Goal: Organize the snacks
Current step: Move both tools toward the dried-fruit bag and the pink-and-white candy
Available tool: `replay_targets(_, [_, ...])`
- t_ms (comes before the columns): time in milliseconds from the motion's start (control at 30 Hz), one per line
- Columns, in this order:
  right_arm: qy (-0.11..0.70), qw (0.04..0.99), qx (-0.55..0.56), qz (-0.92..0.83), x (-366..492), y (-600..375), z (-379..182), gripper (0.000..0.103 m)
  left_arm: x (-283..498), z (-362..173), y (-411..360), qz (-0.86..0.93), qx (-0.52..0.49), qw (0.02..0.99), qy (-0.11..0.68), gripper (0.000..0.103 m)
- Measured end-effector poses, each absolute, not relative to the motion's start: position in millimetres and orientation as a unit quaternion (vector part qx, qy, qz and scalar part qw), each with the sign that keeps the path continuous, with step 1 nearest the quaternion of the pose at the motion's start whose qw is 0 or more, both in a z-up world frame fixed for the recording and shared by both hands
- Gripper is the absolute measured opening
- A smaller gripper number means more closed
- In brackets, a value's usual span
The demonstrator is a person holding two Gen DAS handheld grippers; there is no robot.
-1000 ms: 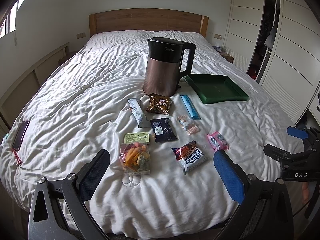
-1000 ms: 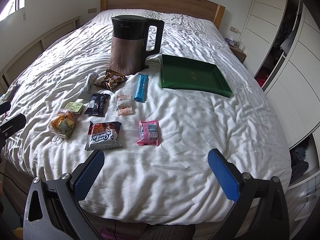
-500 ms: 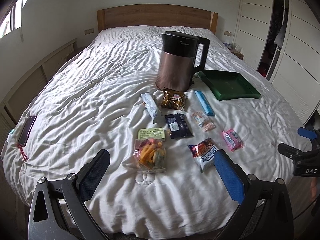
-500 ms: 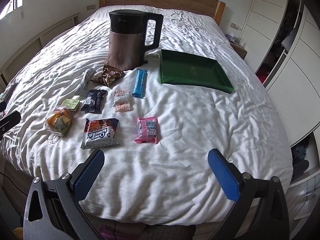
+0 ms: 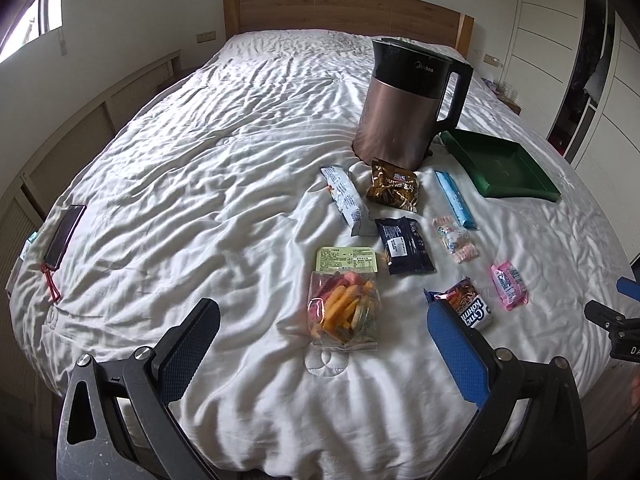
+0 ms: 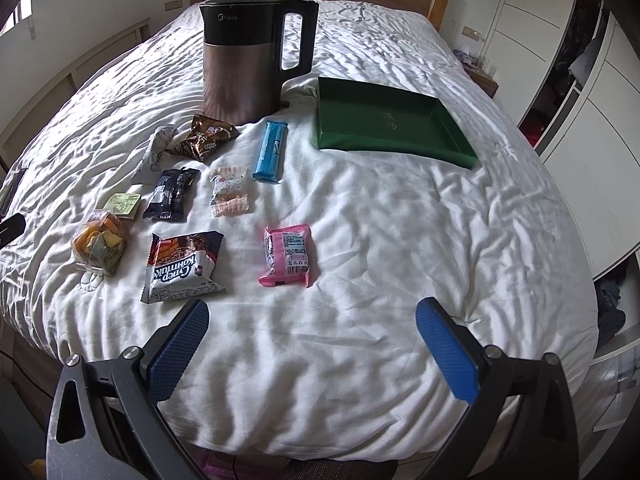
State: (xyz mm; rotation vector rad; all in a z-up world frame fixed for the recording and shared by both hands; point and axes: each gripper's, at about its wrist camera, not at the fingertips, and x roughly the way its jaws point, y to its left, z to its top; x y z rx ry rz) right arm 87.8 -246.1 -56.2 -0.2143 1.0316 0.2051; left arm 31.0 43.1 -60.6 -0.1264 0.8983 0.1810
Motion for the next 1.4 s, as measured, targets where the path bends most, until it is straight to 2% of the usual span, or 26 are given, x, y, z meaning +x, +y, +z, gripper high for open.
replay_targets(667, [0.528,0.835,-0.097,0.124,139,-227,-107,0.103,94,-117,29,0.066,-0.042,0.868,0.491,0.102])
replay_targets(1400, [0.532,0.829,-0.088,0.148,172,-210,-123,0.103,141,-113,8,0.030,-0.038,0.875,0.481,0.102])
